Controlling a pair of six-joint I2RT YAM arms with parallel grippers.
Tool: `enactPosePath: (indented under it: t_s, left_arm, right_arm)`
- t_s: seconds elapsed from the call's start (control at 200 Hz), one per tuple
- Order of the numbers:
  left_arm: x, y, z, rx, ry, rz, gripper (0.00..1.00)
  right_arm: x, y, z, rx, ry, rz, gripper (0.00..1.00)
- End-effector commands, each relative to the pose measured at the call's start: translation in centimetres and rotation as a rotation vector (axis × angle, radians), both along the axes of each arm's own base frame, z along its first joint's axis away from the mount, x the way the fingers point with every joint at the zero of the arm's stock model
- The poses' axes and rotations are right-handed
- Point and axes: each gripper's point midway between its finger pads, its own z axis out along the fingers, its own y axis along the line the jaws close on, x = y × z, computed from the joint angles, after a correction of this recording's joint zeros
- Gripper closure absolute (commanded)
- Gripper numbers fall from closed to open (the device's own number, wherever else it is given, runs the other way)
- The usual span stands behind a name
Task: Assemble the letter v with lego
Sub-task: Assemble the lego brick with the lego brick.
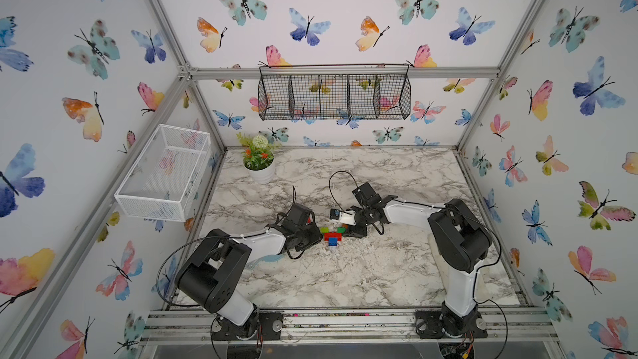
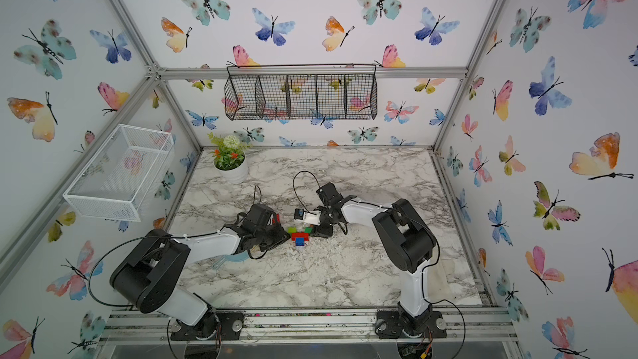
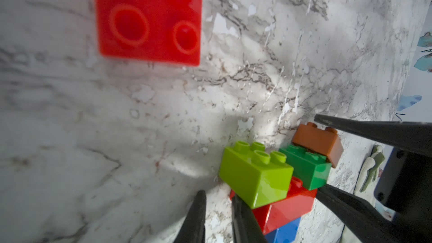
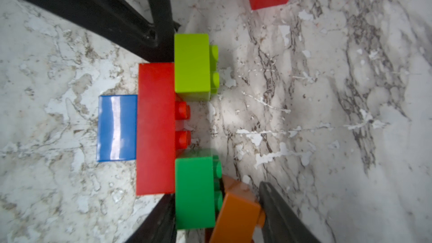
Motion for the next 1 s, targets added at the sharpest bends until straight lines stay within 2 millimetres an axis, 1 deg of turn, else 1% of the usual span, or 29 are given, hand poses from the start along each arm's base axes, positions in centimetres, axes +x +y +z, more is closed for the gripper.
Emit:
enactPosePath:
  t_s: [0.0, 0.395, 0.616, 0.846, 0.996]
  left_arm:
    - [-0.8, 1.2, -1.6, 0.055, 0.051, -0.004, 0.75]
    - [-0.3, 1.1, -1.3, 0.051, 0.043, -0.007, 0.75]
    - [-0.3, 1.2, -1.3, 0.052, 0.043, -0.004, 0.75]
    - [-0.4, 1.3, -1.3, 0.050, 0.041, -0.002, 0.75]
    - [-0.4, 1.4, -1.3, 0.051, 0.042, -0.002, 0.75]
  right_arm:
    - [-1.2, 0.3, 0.3, 0.014, 0.021, 0.043, 0.45]
    - [-2.0, -0.3, -0.3, -0.008, 0.056, 0.026, 0.49]
    - [-2.0, -0.3, -0.6, -0.011, 0.066, 0.007, 0.49]
    - [-1.8, -0.3, -1.0, -0.024, 0.085, -0.015, 0.56]
    - [-1.9, -0.4, -1.2, -0.029, 0.095, -0.016, 0.58]
